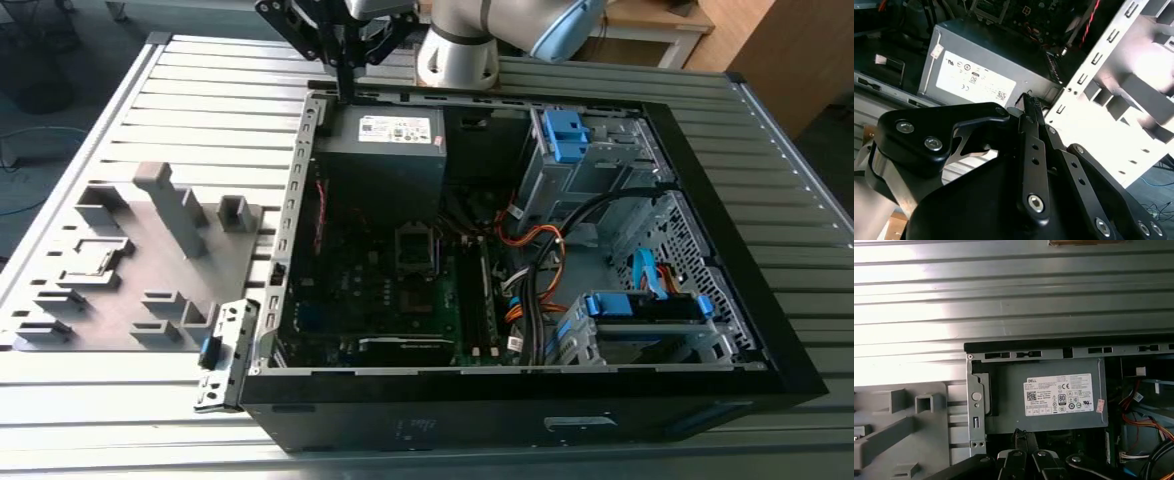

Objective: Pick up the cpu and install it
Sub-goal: 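Reach for the cpu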

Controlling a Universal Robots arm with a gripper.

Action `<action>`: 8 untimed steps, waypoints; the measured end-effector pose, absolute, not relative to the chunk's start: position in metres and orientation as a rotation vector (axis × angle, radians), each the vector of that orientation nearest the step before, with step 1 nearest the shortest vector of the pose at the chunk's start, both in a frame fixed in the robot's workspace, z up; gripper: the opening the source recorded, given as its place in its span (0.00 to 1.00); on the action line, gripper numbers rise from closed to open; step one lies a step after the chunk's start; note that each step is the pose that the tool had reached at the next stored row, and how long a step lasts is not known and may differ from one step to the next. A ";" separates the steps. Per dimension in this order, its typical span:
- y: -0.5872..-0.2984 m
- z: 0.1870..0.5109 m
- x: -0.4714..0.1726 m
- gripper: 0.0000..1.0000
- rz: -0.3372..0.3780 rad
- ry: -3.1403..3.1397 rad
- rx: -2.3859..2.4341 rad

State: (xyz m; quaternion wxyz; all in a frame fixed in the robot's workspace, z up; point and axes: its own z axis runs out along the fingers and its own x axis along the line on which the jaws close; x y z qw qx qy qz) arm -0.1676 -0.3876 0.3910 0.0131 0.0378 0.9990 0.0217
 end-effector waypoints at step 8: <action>-0.384 0.390 -0.182 0.11 0.068 3.112 0.118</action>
